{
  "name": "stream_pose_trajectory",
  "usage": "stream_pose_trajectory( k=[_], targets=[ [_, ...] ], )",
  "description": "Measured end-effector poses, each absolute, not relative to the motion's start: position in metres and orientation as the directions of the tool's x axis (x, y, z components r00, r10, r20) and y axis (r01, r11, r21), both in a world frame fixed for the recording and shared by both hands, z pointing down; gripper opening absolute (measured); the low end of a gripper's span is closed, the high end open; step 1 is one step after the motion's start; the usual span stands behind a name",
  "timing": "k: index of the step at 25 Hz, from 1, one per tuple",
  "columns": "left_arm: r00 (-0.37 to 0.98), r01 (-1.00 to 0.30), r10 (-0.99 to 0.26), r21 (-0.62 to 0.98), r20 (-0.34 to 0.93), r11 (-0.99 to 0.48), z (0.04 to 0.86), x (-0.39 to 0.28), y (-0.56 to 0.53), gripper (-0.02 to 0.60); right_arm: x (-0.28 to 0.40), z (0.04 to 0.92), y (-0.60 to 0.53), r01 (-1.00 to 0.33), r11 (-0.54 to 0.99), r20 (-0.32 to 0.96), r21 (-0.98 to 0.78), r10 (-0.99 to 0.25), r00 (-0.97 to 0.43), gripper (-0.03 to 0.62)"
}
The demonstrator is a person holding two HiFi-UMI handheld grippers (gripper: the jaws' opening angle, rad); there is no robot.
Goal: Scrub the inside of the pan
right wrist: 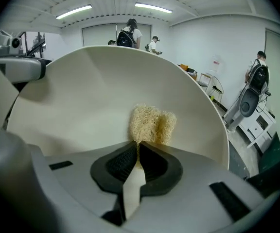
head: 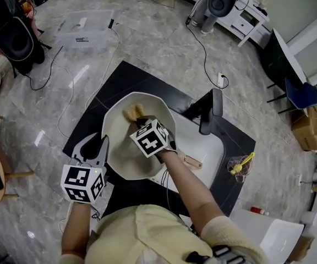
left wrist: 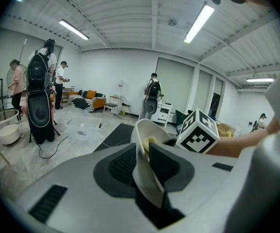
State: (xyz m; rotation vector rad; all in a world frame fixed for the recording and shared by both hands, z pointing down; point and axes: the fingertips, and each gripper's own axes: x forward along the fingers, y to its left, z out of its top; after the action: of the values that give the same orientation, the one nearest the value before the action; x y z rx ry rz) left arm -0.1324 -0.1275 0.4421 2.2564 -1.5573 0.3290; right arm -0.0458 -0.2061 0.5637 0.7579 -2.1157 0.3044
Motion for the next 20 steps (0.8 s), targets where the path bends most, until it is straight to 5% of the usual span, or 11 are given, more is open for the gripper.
stream_pose_trajectory(
  k=[20],
  targets=[
    [0.371,-0.928,-0.838,0.177,0.400,-0.327,0.444,-0.131,-0.129,0.081,-0.096,0.553,-0.119,-0.231,0.967,0.812,0.110,-0.222,-0.540,0.032]
  ],
)
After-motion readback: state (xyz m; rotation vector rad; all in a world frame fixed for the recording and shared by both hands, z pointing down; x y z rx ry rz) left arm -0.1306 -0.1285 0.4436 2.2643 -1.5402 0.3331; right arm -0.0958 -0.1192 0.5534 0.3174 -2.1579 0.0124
